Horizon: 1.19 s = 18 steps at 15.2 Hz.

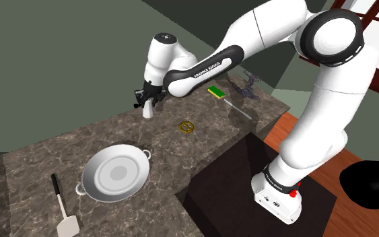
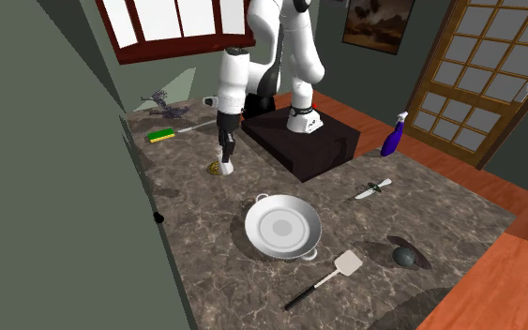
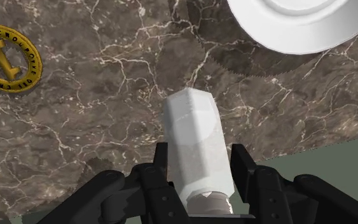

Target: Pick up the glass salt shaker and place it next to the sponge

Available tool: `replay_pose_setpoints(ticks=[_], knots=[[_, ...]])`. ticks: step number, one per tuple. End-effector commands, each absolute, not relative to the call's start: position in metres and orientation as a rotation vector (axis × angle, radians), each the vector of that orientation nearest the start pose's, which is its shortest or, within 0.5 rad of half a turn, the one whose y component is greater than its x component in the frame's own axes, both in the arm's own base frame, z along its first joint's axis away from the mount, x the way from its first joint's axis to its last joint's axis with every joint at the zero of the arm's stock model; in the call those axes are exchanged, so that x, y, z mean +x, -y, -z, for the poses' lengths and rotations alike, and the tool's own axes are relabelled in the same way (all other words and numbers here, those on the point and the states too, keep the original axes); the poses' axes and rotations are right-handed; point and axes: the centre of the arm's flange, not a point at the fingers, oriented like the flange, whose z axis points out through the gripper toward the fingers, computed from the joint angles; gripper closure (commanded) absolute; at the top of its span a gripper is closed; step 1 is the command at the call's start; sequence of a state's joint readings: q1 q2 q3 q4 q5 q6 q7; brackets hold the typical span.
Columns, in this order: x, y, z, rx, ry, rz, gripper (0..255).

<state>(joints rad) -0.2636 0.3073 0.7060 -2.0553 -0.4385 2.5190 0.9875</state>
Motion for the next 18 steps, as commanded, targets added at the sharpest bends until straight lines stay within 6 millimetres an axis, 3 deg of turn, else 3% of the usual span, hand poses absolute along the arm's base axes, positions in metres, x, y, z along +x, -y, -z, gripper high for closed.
replay_pose_setpoints(ticks=[1, 18], knots=[[0.556, -0.221, -0.343, -3.002, -0.4, 0.392, 255], [0.583, 0.001, -0.344, -3.002, -0.4, 0.392, 255]])
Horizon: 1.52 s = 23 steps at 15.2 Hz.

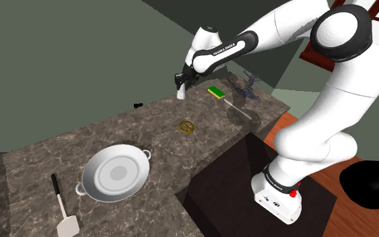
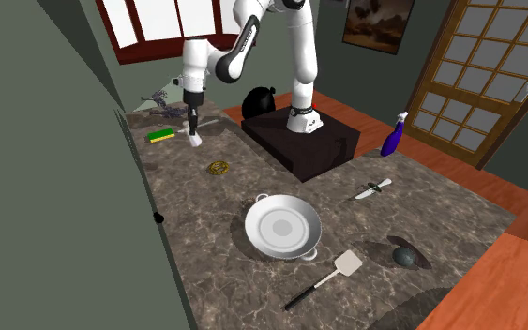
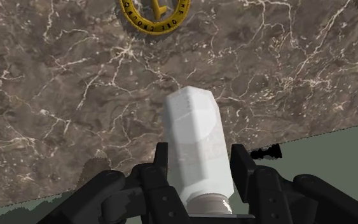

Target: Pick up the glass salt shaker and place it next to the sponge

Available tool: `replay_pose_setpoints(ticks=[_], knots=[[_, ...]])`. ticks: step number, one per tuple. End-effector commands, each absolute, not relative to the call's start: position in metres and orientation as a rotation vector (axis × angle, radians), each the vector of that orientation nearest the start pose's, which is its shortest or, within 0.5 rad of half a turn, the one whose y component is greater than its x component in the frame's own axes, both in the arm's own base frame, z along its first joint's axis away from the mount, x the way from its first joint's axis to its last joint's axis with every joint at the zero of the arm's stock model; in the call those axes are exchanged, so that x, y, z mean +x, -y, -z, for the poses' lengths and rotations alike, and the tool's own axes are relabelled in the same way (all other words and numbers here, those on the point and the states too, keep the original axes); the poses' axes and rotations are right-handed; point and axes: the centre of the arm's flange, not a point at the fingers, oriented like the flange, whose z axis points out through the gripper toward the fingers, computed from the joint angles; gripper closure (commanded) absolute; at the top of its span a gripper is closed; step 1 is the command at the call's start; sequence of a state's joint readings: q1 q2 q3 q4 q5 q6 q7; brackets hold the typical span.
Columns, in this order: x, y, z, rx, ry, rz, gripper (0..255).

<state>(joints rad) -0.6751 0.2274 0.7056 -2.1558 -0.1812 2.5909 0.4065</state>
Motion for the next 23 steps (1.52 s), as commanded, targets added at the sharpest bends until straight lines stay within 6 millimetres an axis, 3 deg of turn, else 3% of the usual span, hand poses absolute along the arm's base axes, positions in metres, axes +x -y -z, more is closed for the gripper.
replay_pose_setpoints(ticks=[1, 23], knots=[[0.584, 0.015, -0.344, -3.002, -0.4, 0.392, 255], [0.619, 0.303, -0.345, -3.002, -0.4, 0.392, 255]])
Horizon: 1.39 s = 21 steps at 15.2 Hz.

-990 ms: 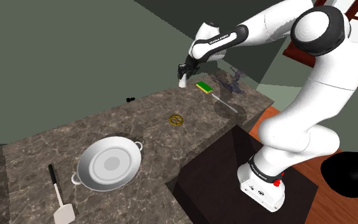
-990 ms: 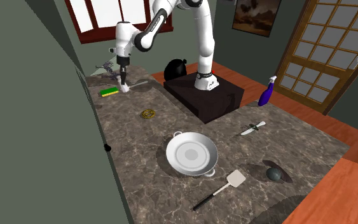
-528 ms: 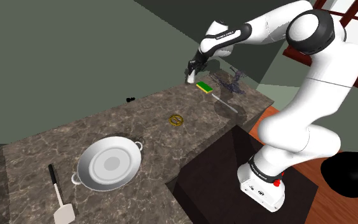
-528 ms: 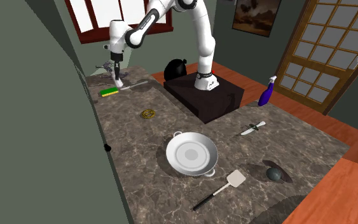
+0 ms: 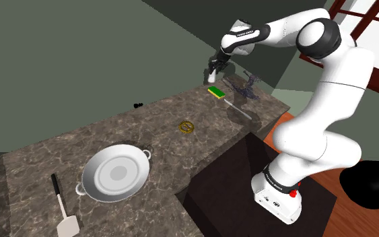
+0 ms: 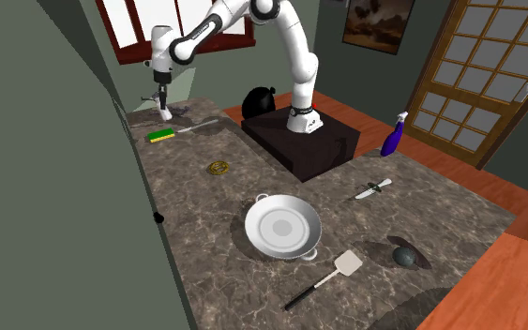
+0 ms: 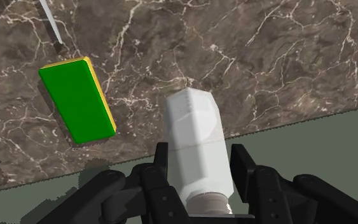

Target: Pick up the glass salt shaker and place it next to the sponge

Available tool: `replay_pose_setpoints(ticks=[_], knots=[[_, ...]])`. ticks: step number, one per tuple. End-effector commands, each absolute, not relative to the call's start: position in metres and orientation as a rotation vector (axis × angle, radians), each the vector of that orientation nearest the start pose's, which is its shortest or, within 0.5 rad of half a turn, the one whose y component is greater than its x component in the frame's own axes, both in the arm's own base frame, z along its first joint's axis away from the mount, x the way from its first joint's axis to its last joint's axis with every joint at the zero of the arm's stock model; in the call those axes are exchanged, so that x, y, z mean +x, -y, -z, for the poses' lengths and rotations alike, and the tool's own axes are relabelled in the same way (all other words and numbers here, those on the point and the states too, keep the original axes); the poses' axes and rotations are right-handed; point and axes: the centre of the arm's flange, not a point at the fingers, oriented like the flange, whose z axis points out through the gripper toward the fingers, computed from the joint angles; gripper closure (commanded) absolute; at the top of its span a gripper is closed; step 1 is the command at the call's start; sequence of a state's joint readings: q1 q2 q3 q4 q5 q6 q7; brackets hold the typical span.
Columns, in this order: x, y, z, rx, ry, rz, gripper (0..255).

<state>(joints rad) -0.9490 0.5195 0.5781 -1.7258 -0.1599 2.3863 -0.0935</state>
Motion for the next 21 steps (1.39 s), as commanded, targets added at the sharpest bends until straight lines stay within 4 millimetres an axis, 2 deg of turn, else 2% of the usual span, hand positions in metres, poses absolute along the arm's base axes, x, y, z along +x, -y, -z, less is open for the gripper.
replay_pose_setpoints(ticks=[1, 21], knots=[[0.621, 0.321, -0.345, -3.002, -0.4, 0.392, 255], [0.621, 0.321, -0.239, -3.002, -0.4, 0.392, 255]])
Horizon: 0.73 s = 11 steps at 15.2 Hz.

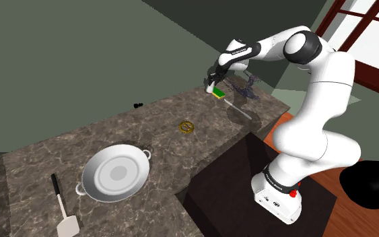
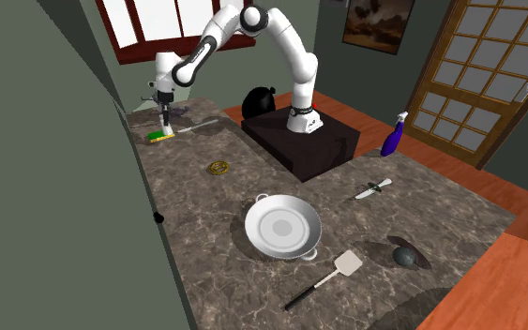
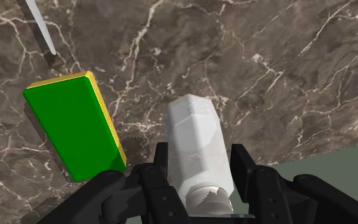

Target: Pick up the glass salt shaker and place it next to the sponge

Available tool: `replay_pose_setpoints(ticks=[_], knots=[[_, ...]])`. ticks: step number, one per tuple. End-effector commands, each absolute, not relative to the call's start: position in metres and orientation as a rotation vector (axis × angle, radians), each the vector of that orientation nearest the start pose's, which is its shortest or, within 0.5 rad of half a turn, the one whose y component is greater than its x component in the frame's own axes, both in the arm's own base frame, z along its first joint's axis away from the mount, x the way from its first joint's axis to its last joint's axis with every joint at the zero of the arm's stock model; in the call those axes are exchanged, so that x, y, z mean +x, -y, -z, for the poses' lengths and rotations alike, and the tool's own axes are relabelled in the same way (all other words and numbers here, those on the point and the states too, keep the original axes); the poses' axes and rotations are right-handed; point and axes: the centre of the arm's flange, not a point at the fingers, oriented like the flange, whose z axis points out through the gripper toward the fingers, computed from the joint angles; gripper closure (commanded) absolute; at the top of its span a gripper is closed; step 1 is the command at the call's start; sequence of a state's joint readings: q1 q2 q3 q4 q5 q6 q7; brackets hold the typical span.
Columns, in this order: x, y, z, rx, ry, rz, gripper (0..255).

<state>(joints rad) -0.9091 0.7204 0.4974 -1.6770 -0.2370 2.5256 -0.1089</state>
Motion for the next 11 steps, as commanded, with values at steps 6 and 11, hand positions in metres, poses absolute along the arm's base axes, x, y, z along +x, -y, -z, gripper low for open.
replay_pose_setpoints(ticks=[6, 11], knots=[[0.621, 0.321, -0.208, -3.002, -0.4, 0.392, 255], [0.621, 0.321, -0.181, -3.002, -0.4, 0.392, 255]])
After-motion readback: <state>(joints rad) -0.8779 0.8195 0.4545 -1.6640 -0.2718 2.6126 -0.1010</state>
